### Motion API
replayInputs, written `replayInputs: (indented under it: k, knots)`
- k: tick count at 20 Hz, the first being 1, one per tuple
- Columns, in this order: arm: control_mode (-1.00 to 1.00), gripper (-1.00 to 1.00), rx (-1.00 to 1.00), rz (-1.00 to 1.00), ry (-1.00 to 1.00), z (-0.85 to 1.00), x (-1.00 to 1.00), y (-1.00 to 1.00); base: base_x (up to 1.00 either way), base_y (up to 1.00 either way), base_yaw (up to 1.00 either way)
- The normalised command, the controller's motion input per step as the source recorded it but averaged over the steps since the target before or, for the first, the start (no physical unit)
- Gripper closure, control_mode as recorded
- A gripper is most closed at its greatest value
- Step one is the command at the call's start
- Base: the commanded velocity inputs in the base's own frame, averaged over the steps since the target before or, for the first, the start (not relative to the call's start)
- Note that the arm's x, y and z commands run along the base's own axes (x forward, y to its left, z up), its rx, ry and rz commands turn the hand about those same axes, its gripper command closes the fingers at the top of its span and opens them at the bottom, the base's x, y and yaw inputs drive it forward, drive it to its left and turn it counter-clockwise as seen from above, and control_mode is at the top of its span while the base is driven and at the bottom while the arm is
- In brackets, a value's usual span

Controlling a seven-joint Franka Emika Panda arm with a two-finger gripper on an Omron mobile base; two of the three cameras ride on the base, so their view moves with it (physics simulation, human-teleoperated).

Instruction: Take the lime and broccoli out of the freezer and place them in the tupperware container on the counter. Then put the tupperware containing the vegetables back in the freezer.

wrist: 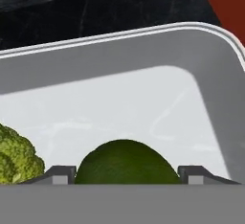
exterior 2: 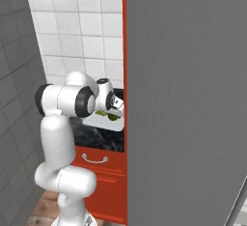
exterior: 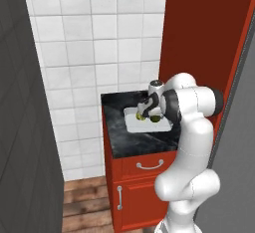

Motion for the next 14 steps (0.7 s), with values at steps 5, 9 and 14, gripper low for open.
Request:
replayInputs:
  k: [5, 9, 14]
  knots:
    - [-1.00, -1.00, 0.00, 0.01, 0.02, 0.23, 0.00, 0.00, 0.00, 0.00, 0.00]
    - [-1.00, -1.00, 0.00, 0.00, 0.01, 0.42, -0.04, 0.00, 0.00, 0.00, 0.00]
    - [-1.00, -1.00, 0.00, 0.00, 0.00, 0.67, -0.28, 0.01, 0.00, 0.00, 0.00]
